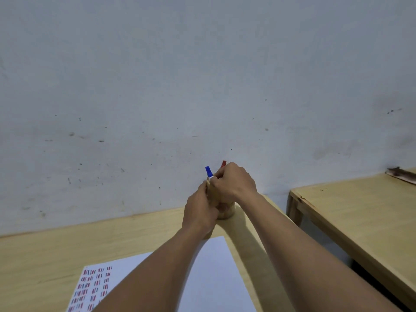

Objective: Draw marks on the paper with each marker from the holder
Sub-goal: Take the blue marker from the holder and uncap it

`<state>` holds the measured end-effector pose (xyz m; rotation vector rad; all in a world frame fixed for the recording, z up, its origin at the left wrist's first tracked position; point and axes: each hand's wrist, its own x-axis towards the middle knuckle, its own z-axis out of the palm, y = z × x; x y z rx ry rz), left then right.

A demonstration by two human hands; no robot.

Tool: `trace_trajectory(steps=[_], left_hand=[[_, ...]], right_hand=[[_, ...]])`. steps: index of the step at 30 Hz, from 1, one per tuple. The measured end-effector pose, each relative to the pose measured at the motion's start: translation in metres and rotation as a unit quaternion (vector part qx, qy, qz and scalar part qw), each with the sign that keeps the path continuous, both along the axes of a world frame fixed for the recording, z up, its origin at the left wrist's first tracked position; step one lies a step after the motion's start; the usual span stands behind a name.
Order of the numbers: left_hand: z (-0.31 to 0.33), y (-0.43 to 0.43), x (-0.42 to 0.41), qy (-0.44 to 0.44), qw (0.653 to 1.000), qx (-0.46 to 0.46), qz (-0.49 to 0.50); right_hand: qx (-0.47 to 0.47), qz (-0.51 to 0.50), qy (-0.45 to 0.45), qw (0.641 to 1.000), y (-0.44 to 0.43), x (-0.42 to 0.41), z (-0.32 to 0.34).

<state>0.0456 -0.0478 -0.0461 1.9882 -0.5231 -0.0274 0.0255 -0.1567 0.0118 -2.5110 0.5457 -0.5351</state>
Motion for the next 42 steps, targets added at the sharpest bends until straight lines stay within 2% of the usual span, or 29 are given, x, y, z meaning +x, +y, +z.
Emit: trace_trajectory(steps=[8, 15, 19, 22, 25, 29, 33, 36, 37, 39, 40, 42], left_hand=[[-0.001, -0.001, 0.0, -0.008, 1.0, 0.023, 0.008], [0.018, 0.027, -0.009, -0.039, 0.998, 0.019, 0.038], [0.056, 0.06, -0.026, -0.086, 0.99, -0.079, 0.085], [0.084, 0.085, -0.04, -0.077, 0.981, -0.144, 0.105], [0.105, 0.107, -0.054, -0.056, 0.975, -0.202, 0.074], [0.119, 0.131, -0.076, -0.028, 0.976, -0.214, 0.029], [0.12, 0.149, -0.087, -0.032, 0.974, -0.216, 0.058], [0.119, 0.161, -0.094, -0.002, 0.963, -0.257, 0.078], [0.119, 0.166, -0.096, 0.01, 0.959, -0.273, 0.078], [0.118, 0.176, -0.102, 0.025, 0.953, -0.295, 0.072], [0.117, 0.182, -0.104, 0.026, 0.952, -0.298, 0.066], [0.115, 0.192, -0.108, 0.024, 0.956, -0.287, 0.058]], right_hand=[[0.014, 0.002, -0.124, 0.992, 0.005, -0.01, -0.001], [-0.006, 0.053, -0.214, 0.975, 0.019, -0.03, 0.034], [-0.069, 0.091, -0.227, 0.967, 0.038, -0.048, 0.054], [-0.14, 0.107, -0.202, 0.964, 0.054, -0.063, 0.059], [-0.177, 0.122, -0.176, 0.961, 0.07, -0.078, 0.06], [-0.199, 0.14, -0.169, 0.955, 0.093, -0.097, 0.062], [-0.185, 0.123, -0.193, 0.956, 0.114, -0.113, 0.058], [-0.108, 0.037, -0.23, 0.966, 0.141, -0.127, 0.053], [-0.048, 0.016, -0.223, 0.974, 0.151, -0.132, 0.053], [0.151, 0.018, -0.193, 0.969, 0.172, -0.14, 0.058], [0.276, 0.03, -0.179, 0.944, 0.18, -0.142, 0.06], [0.5, 0.048, -0.16, 0.85, 0.194, -0.144, 0.062]])
